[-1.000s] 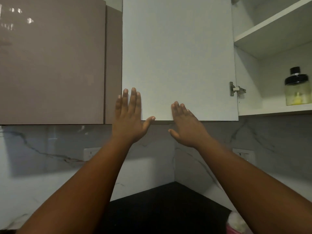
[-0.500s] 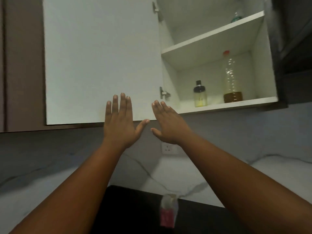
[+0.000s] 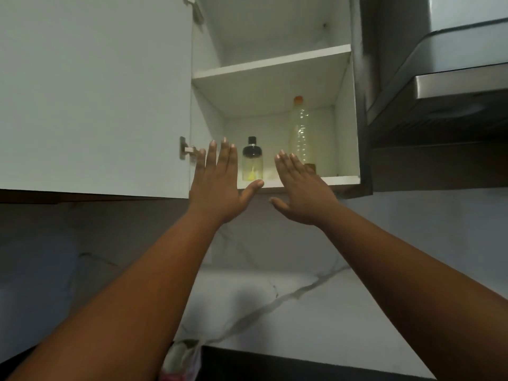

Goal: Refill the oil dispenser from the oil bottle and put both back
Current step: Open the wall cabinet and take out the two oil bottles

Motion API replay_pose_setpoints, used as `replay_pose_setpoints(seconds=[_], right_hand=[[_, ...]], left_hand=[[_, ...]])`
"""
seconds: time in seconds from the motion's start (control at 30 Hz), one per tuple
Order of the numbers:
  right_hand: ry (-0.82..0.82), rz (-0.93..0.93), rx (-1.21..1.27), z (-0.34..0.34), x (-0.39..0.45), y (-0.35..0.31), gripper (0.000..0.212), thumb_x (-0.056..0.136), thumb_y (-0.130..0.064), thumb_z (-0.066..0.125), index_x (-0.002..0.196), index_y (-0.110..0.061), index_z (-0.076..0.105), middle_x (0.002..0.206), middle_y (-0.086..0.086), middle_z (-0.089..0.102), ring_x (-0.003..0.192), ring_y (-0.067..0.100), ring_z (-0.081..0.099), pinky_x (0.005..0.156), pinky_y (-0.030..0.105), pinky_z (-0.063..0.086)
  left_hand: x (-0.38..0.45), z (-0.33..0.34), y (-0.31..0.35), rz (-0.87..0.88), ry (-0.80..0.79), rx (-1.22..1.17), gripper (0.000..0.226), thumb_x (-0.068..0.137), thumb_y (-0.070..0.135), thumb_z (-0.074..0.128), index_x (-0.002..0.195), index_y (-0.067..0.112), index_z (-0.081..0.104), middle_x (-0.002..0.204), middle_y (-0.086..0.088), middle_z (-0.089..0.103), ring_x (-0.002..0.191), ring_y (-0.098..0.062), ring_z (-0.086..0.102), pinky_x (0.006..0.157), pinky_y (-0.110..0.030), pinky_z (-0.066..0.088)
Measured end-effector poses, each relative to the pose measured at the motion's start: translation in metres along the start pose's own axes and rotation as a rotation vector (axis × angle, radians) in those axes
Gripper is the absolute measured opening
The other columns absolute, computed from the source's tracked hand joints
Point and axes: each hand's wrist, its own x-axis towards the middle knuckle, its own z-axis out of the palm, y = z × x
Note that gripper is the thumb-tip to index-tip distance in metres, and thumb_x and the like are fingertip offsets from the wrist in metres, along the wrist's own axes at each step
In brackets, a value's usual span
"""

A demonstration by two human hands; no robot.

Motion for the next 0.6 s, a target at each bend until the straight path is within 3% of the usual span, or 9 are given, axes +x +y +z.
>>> replay_pose_setpoints(seconds=[0.3,0.4,0.53,0.6], right_hand=[[0.024,0.07,-0.001,0.021,0.017,0.064,0.086,0.094,-0.058,0.035,0.152,-0.013,-0.012,0.16,0.006,-0.013,0.148,0.023,-0.011,0.12,0.038,0.001],[0.079,0.164,0.02,0.027,0.029,0.069,0.086,0.093,-0.061,0.035,0.153,-0.015,-0.007,0.161,0.006,-0.01,0.148,0.024,-0.007,0.119,0.04,0.003],[0.087,0.339,0.138,0.034,0.057,0.073,0.087,0.089,-0.052,0.05,0.153,-0.017,0.003,0.161,0.01,0.001,0.148,0.031,0.006,0.117,0.046,0.017],[0.109,0.415,0.254,0.037,0.075,0.076,0.087,0.083,-0.049,0.058,0.151,-0.018,0.013,0.158,0.011,0.017,0.142,0.034,0.025,0.111,0.049,0.032]], left_hand=[[0.045,0.056,0.035,0.026,-0.013,-0.078,0.103,0.081,0.079,0.001,0.157,0.01,0.001,0.166,-0.01,-0.006,0.152,-0.028,-0.009,0.12,-0.043,-0.012],[0.063,0.068,0.036,-0.022,-0.013,-0.148,0.094,0.09,0.075,0.023,0.157,0.012,0.002,0.166,-0.009,-0.006,0.152,-0.03,-0.009,0.121,-0.045,-0.007],[0.096,0.082,0.025,-0.165,-0.016,-0.283,0.094,0.092,0.062,0.048,0.157,0.013,0.001,0.165,-0.013,-0.006,0.151,-0.036,-0.006,0.121,-0.051,0.006],[0.113,0.087,0.015,-0.266,-0.036,-0.435,0.098,0.09,0.058,0.056,0.157,0.012,0.002,0.165,-0.013,-0.005,0.151,-0.037,-0.005,0.12,-0.051,0.011]])
